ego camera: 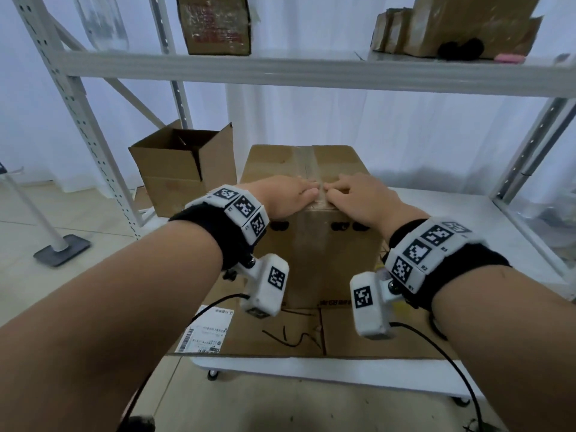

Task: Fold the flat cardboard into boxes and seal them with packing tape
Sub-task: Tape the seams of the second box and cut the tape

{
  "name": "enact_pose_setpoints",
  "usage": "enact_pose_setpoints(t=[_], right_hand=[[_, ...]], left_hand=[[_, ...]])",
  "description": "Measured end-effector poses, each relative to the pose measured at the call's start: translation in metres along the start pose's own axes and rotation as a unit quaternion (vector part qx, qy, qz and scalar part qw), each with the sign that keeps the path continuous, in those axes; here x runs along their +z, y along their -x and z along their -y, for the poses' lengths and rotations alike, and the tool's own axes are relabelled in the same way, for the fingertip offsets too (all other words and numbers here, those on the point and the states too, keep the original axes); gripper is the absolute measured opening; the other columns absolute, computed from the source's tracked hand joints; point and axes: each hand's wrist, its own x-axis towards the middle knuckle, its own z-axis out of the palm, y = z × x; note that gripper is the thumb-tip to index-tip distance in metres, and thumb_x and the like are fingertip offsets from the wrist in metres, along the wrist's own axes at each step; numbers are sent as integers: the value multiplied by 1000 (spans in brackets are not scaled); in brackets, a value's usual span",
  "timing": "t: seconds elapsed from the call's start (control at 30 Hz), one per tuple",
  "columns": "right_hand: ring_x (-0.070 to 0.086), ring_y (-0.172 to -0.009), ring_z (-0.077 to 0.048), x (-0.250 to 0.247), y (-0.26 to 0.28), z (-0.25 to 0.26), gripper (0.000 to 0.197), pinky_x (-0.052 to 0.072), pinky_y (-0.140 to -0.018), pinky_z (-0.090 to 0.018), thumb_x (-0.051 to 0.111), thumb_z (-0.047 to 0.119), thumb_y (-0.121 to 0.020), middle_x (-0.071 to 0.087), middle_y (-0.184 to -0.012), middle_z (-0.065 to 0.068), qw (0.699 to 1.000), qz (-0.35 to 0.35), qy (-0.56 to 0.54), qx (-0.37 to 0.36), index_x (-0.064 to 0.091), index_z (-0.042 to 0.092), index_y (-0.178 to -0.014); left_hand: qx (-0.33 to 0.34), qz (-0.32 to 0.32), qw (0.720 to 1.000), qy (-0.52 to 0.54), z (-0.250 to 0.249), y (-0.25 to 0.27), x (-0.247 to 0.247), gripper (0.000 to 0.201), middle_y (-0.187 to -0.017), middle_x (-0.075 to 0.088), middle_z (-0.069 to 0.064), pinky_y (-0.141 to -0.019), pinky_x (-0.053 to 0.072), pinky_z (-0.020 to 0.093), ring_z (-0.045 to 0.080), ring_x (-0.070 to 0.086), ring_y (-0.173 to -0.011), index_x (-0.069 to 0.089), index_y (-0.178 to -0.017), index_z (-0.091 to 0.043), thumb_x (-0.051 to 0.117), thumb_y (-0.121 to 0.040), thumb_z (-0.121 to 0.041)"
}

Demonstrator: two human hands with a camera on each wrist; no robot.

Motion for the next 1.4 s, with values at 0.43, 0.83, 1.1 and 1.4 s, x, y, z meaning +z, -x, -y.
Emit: enact_pose_setpoints(t=[0.43, 0.83, 1.1, 1.4], right_hand=[[53, -90, -23, 16, 9, -1, 19, 43, -71, -37, 36, 33, -96, 57, -94, -2, 993, -120, 9, 1, 49, 19, -100], [-2, -144, -46, 25, 35, 28, 93, 24, -112, -61, 64, 51, -85, -21, -157, -15, 932, -151, -220, 248, 6, 24, -152], [41, -122, -36, 24, 30, 22, 78, 40, -104, -51, 62, 56, -76, 28, -135, -10, 916, -161, -308, 203, 30, 29, -141], [37, -136, -29, 19, 11, 9, 89, 38, -110, -47, 62, 53, -81, 29, -153, -9, 928, -92, -333, 138, 19, 25, -153]], left_hand=[[5, -75, 991, -112, 9, 14, 25, 95, -161, 8, 3, -118, 11, 37, 20, 12, -148, 10, -154, -16, 36, -85, -74], [-143, -146, 979, 22, 26, 44, 33, 85, -158, 22, 6, -115, 14, 60, 34, 20, -144, 28, -148, -37, 22, -78, -85], [-72, -236, 968, 42, 31, 78, 35, 62, -120, 65, 8, -92, 50, 39, 23, 61, -109, 61, -126, -16, 33, -94, -61], [87, -235, 966, 61, -2, 82, 41, 46, -74, 65, 9, -62, 49, 41, 25, 57, -63, 63, -80, -7, 37, -98, -40]])
